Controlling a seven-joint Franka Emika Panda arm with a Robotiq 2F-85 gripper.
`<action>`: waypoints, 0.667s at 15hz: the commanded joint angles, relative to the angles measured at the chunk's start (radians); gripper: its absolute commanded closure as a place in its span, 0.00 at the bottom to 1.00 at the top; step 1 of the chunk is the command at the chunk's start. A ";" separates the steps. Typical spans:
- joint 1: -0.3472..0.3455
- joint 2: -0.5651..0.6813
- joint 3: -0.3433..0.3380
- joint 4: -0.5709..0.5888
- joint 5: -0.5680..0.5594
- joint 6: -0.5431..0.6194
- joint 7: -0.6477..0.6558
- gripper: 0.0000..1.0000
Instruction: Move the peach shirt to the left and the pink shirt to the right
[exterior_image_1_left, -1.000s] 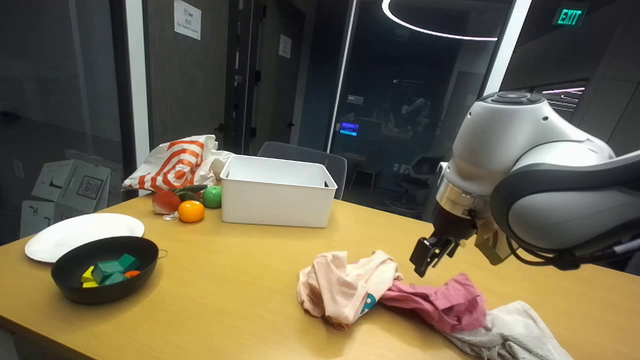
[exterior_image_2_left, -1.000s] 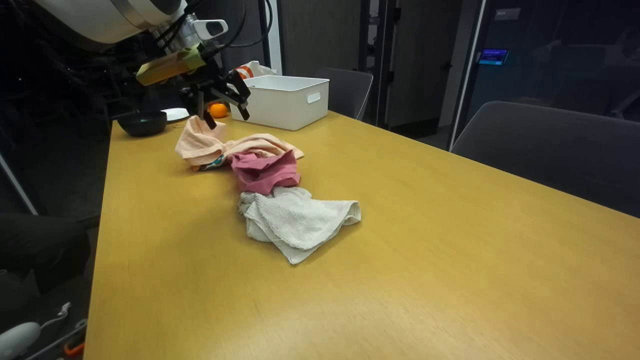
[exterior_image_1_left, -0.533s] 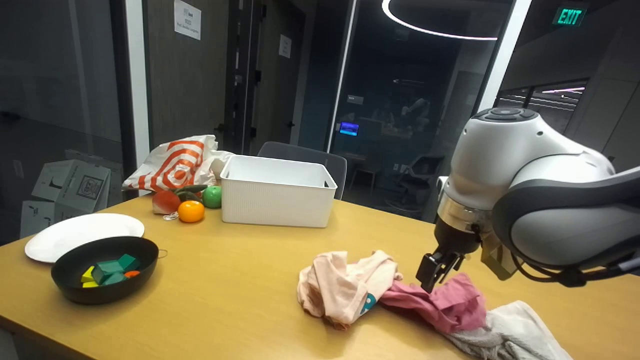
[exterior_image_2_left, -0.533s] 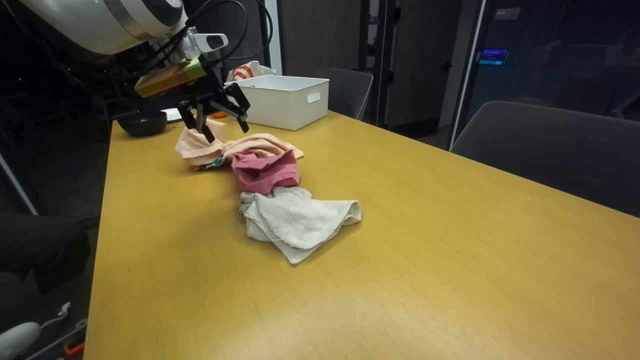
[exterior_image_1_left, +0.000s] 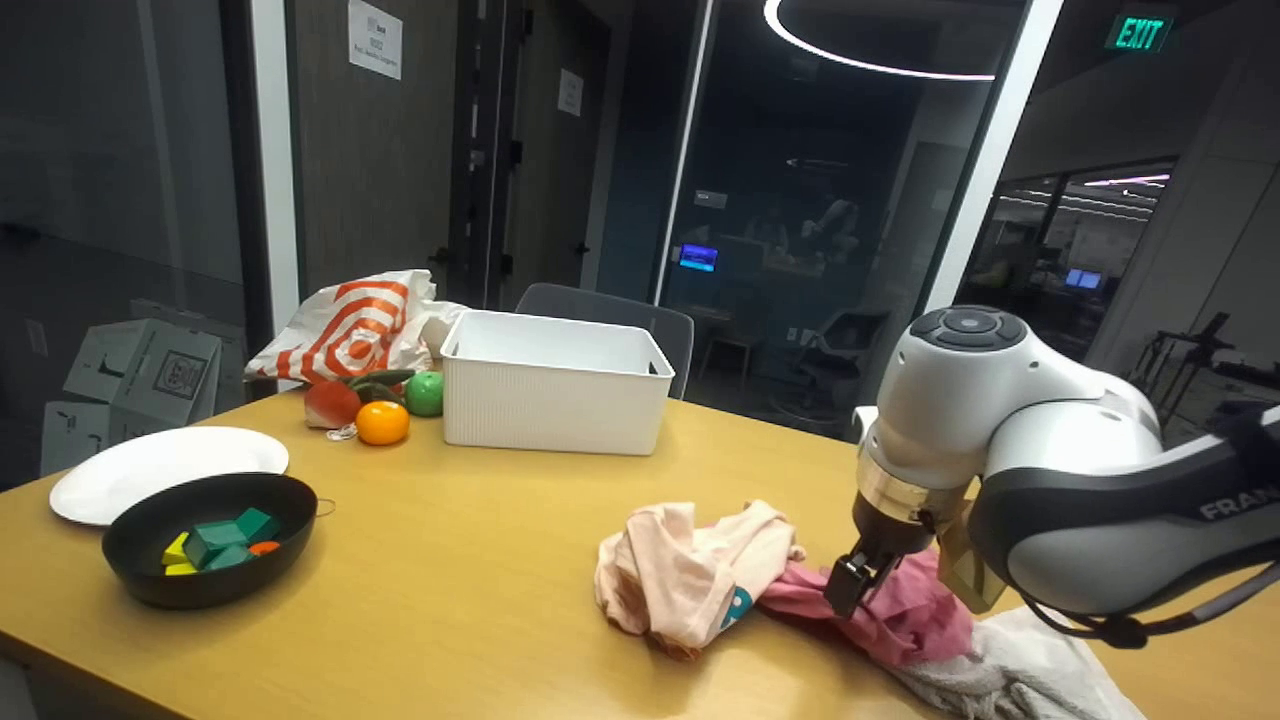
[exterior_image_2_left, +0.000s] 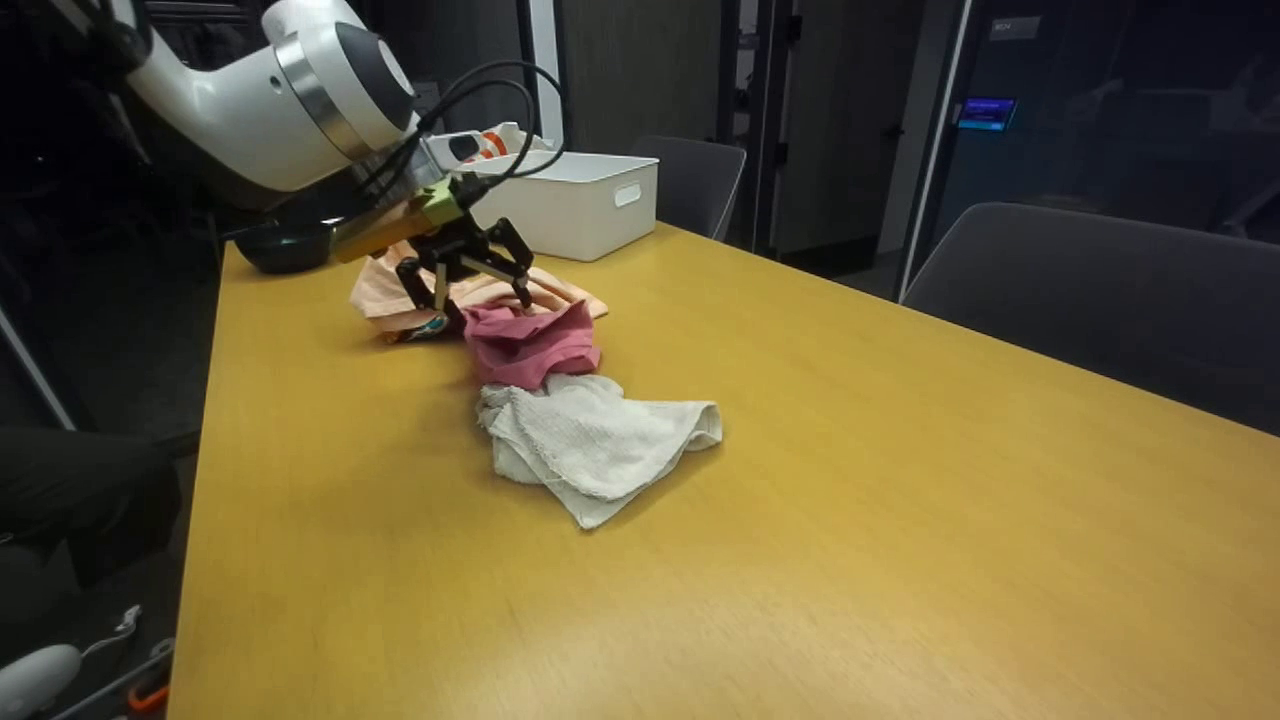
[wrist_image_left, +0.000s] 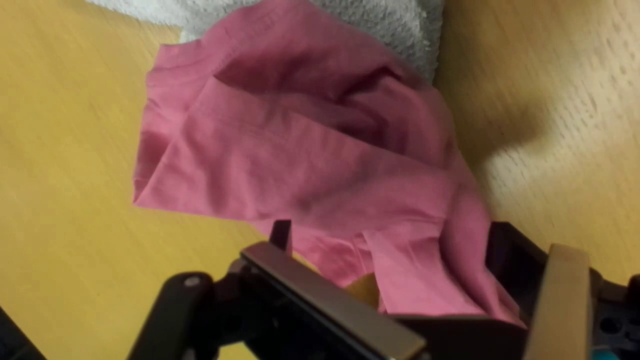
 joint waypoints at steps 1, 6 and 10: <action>0.000 0.081 -0.019 0.056 0.021 0.035 -0.039 0.00; 0.010 0.140 -0.030 0.093 0.039 0.089 -0.080 0.26; 0.016 0.158 -0.036 0.111 0.055 0.107 -0.072 0.56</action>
